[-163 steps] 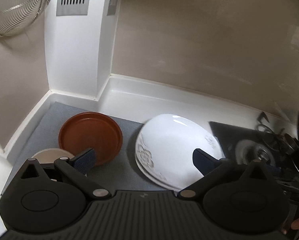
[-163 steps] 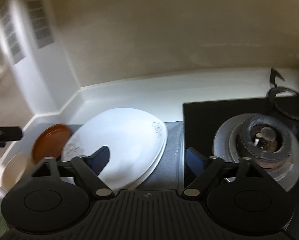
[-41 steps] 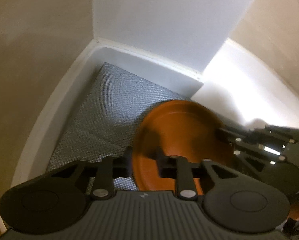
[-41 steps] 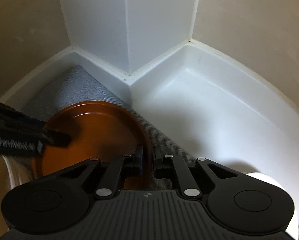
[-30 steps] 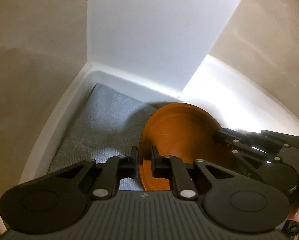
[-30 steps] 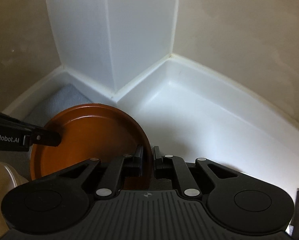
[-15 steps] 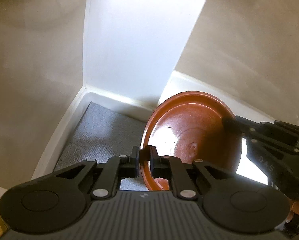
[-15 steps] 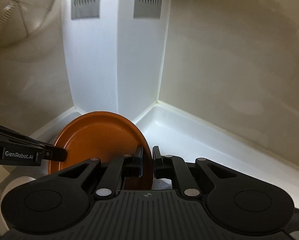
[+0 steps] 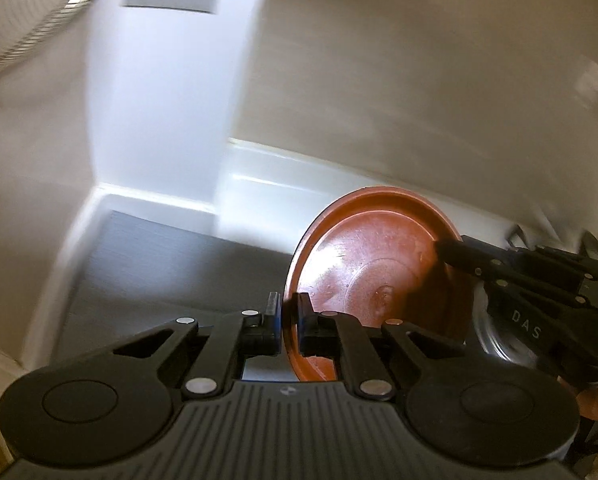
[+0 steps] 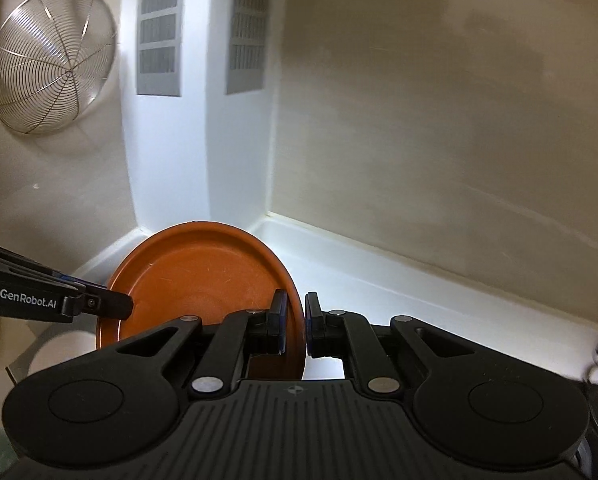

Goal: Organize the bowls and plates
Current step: 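Carry the saucer with both grippers and lower it onto the stacked plates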

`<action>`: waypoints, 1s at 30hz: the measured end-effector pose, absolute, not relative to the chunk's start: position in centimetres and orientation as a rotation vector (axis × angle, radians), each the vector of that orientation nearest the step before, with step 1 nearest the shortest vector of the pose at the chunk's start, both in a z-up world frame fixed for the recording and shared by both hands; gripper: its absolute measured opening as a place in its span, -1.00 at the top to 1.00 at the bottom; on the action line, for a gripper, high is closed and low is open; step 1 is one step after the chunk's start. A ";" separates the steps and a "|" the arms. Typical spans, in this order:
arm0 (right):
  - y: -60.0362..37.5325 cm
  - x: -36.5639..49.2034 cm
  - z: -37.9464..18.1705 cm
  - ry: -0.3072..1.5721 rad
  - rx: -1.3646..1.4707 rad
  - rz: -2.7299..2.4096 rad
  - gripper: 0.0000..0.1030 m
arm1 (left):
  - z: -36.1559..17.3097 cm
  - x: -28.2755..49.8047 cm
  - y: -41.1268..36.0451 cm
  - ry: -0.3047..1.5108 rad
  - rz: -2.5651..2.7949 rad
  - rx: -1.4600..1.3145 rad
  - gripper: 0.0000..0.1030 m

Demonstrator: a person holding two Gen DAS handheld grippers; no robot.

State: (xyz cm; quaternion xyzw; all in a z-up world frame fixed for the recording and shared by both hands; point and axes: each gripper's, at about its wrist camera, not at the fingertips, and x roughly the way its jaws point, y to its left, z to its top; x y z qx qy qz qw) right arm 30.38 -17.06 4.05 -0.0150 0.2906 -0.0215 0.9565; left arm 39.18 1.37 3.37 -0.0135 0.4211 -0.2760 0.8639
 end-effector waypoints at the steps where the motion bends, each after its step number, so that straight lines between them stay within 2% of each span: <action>1: -17.5 29.4 4.0 0.594 -0.023 -0.060 0.81 | 3.4 38.7 0.8 0.888 -0.598 -0.020 0.86; 14: -22.2 20.4 0.5 0.680 0.084 -0.244 0.80 | -0.3 34.1 -6.7 0.984 -0.775 0.137 0.86; 18: -22.8 20.4 -0.7 0.694 0.086 -0.257 0.80 | -2.7 35.1 -7.9 1.017 -0.772 0.150 0.86; 30: -25.2 28.3 -4.6 0.739 0.111 -0.206 0.79 | -5.2 40.8 -10.0 1.085 -0.655 0.171 0.86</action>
